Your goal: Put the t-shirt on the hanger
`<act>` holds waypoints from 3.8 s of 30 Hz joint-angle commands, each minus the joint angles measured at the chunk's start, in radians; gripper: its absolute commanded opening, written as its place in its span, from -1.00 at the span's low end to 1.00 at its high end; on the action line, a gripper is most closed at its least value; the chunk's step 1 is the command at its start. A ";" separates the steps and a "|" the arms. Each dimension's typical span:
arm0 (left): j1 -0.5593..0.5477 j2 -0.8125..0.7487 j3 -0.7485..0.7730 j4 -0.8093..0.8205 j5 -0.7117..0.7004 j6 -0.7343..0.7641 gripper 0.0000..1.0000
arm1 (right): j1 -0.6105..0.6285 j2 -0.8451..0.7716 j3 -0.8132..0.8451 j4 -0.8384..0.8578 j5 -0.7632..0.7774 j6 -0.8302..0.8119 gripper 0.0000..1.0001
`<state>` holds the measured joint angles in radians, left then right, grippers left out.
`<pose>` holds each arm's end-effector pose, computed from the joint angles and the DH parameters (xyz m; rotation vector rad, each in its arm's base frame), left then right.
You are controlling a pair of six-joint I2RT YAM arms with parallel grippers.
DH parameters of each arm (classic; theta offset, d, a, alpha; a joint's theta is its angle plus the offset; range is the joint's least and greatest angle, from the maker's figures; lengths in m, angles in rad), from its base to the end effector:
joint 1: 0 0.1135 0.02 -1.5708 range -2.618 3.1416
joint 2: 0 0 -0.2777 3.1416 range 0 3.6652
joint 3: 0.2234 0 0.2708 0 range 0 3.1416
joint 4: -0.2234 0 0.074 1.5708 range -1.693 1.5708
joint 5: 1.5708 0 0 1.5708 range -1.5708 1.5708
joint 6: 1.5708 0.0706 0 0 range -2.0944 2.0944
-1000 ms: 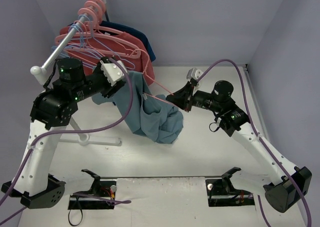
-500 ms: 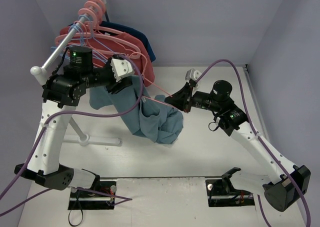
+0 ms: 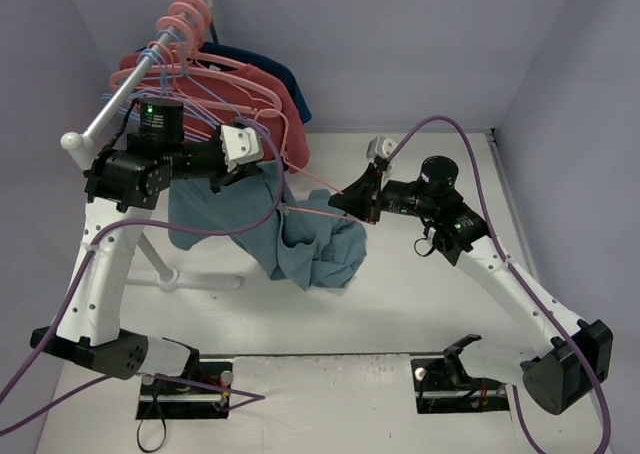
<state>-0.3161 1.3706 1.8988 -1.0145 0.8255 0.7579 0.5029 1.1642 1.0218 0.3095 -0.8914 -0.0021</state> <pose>0.2408 -0.1334 0.5136 1.3790 1.3529 -0.5515 0.2336 0.1912 0.4102 -1.0770 1.1177 1.0215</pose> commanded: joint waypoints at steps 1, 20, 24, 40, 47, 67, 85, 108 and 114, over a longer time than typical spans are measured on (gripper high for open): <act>0.006 -0.039 -0.022 0.027 0.089 -0.015 -1.00 | -0.004 -0.001 0.061 0.160 -0.033 0.001 -1.00; 0.006 -0.047 -0.079 0.031 0.149 -0.025 -0.77 | -0.024 0.019 0.098 0.160 -0.128 0.002 -1.00; 0.008 -0.045 -0.087 0.030 0.194 -0.025 -0.99 | -0.026 0.025 0.104 0.160 -0.136 0.002 -1.00; 0.008 -0.106 -0.137 0.025 0.159 -0.011 -1.00 | -0.128 0.049 0.066 0.139 0.018 0.115 0.31; 0.008 -0.110 -0.176 0.181 0.010 -0.156 -1.00 | -0.195 -0.057 0.045 0.058 0.321 0.177 0.65; -0.016 -0.175 -0.242 0.305 -0.139 -0.384 -1.00 | 0.224 0.050 -0.135 0.072 0.823 0.701 0.19; -0.021 -0.209 -0.258 0.306 -0.161 -0.382 -1.00 | 0.330 0.260 -0.080 0.183 0.802 0.746 -0.12; -0.021 -0.321 -0.476 0.313 -0.187 -0.358 -1.00 | -0.006 0.058 -0.102 -0.131 0.765 0.463 -1.00; -0.021 -0.327 -0.498 0.312 -0.212 -0.341 -1.00 | -0.135 0.113 0.006 -0.184 0.649 0.389 -1.00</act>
<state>-0.3416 1.0706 1.3813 -0.7732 0.6349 0.3908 0.4465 1.2469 0.9216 0.1669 -0.2210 0.4839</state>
